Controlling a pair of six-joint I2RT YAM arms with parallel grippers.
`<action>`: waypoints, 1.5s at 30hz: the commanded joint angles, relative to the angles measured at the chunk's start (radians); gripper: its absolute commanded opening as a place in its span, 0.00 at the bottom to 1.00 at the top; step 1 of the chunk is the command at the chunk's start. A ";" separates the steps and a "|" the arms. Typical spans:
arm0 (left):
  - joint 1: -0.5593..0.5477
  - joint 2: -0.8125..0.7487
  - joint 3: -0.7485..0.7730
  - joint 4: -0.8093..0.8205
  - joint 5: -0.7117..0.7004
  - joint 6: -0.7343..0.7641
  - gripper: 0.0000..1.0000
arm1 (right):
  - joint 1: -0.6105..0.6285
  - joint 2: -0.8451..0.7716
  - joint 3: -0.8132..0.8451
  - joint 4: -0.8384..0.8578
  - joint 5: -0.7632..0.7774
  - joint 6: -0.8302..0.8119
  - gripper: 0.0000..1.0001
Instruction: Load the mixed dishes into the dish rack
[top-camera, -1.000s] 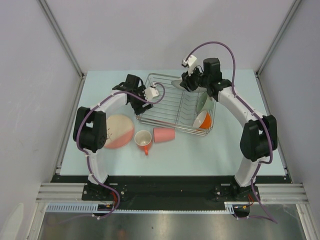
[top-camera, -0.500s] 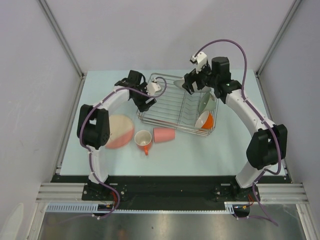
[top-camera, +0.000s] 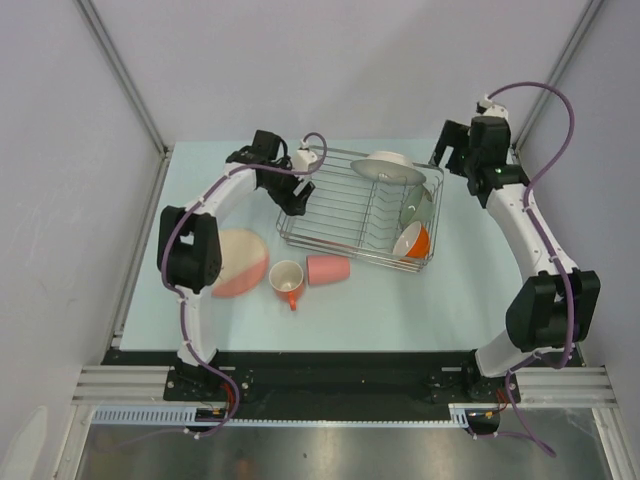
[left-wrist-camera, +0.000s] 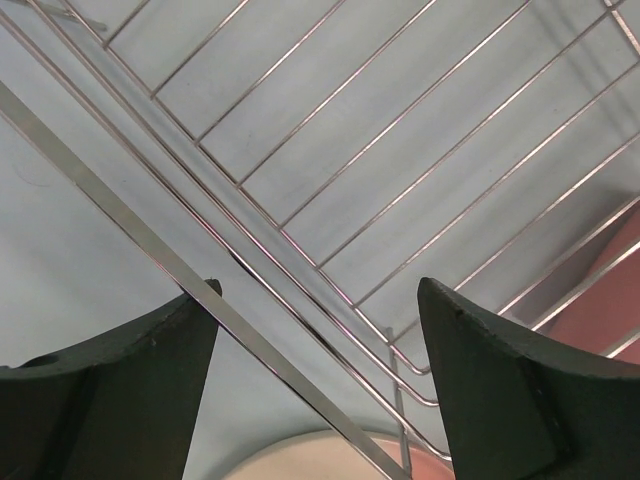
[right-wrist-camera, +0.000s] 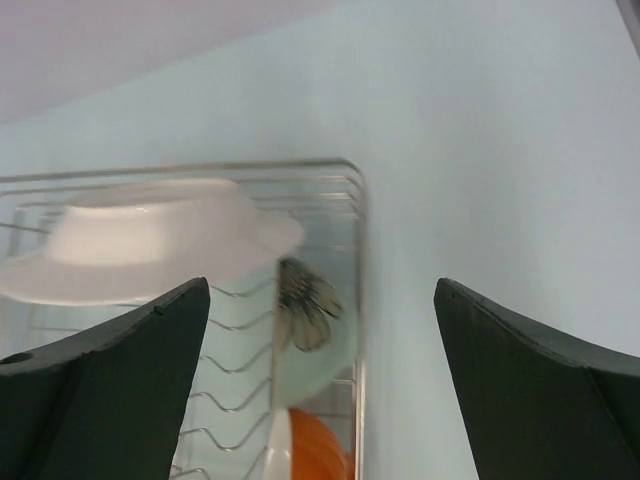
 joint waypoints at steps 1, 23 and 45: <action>0.033 -0.054 0.032 -0.039 0.160 -0.089 0.85 | 0.150 -0.021 -0.039 -0.142 0.346 0.067 1.00; 0.433 -0.479 -0.386 -0.092 0.251 -0.131 0.89 | 0.295 -0.269 -0.205 -0.069 0.383 0.133 1.00; 0.785 -0.451 -0.680 0.098 0.099 -0.031 0.89 | 0.807 0.732 0.732 -0.208 -0.197 -0.122 1.00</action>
